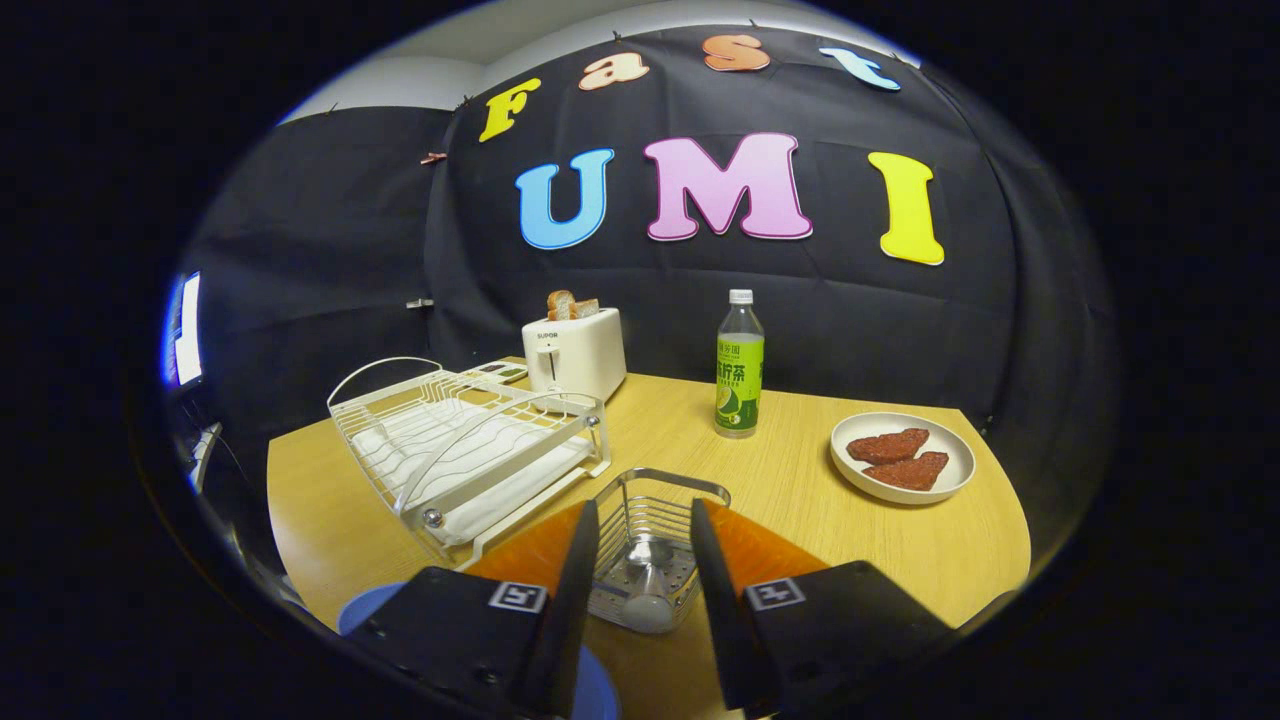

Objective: Take the plate from the dish rack, then take the spoon from the basket and place it into the plate.

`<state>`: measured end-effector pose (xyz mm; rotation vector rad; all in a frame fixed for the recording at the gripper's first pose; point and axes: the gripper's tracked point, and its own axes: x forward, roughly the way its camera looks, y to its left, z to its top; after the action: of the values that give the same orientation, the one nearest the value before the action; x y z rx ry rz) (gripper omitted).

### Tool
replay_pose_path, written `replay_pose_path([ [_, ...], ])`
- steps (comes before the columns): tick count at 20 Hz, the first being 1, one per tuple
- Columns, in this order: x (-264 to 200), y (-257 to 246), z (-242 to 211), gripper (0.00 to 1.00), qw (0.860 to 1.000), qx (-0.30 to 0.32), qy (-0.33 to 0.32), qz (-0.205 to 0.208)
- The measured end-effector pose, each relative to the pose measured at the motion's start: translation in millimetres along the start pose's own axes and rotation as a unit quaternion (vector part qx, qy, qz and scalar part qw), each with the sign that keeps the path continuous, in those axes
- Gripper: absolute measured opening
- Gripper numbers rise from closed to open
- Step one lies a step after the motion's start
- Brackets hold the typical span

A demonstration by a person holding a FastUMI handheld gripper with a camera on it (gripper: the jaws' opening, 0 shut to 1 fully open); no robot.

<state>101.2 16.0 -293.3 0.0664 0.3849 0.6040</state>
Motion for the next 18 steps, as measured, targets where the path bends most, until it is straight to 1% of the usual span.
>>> replay_pose_path([
  [1,2,0,-2,0.4,1.0,0.0,0.003,-0.003],
  [3,4,3,-1,0.36,1.0,0.006,0.006,-0.003],
  [4,5,-3,-2,0.35,1.0,0.007,0.01,-0.018],
  [5,6,-2,-3,0.24,1.0,0.012,0.011,-0.019],
  [9,6,-2,-3,0.21,0.999,0.002,0.029,-0.023],
  [13,2,0,3,0.19,0.999,0.006,0.044,-0.017],
  [18,-13,-9,37,0.18,0.999,-0.003,0.029,-0.025],
])
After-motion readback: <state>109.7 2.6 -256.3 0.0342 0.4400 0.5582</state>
